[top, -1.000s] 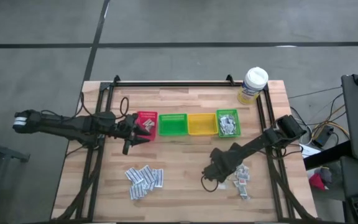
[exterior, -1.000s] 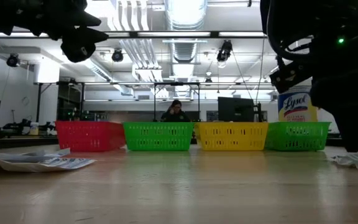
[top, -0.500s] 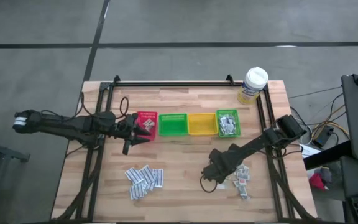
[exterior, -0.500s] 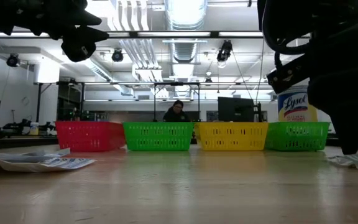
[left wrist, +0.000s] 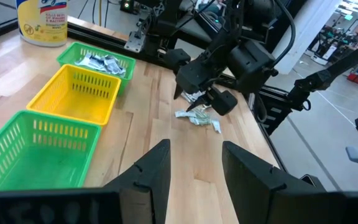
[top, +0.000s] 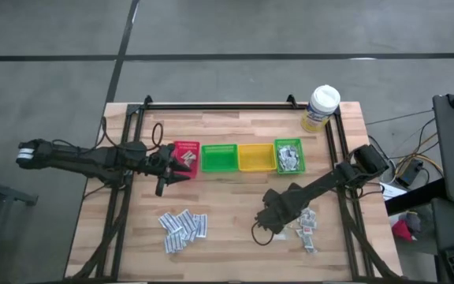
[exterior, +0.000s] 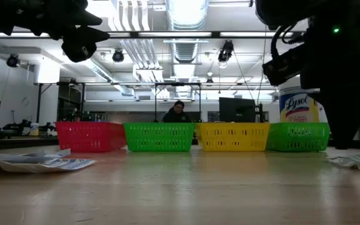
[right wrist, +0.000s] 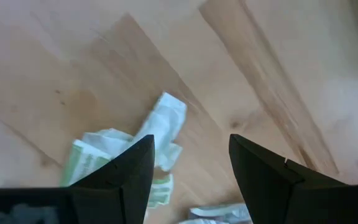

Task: Pick & Place First Aid Supplies
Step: Put the green bandage into the red bin

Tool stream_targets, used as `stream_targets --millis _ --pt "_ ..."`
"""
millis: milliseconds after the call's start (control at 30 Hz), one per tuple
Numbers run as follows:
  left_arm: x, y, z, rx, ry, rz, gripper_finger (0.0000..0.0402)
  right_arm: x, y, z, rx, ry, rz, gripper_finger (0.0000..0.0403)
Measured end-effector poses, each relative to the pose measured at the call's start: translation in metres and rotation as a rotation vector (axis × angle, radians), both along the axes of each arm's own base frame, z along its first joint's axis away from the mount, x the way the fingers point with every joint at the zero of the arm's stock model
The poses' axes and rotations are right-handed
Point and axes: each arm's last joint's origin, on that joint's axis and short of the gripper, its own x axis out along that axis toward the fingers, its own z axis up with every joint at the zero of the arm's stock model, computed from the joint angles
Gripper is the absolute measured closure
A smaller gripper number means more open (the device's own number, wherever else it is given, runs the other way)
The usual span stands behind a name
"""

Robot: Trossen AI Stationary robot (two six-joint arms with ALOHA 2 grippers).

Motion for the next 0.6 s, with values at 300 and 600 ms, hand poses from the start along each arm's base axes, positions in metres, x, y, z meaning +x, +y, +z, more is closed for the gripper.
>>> stream_targets --millis 300,600 --pt "0.0 0.0 0.0 0.0 0.0 0.0 0.0264 -0.002 -0.002 -0.01 -0.009 -0.011 0.016 0.0203" --pt "0.0 0.0 0.0 0.0 0.0 0.0 0.0264 -0.005 -0.005 -0.015 -0.01 -0.001 0.02 0.0225"
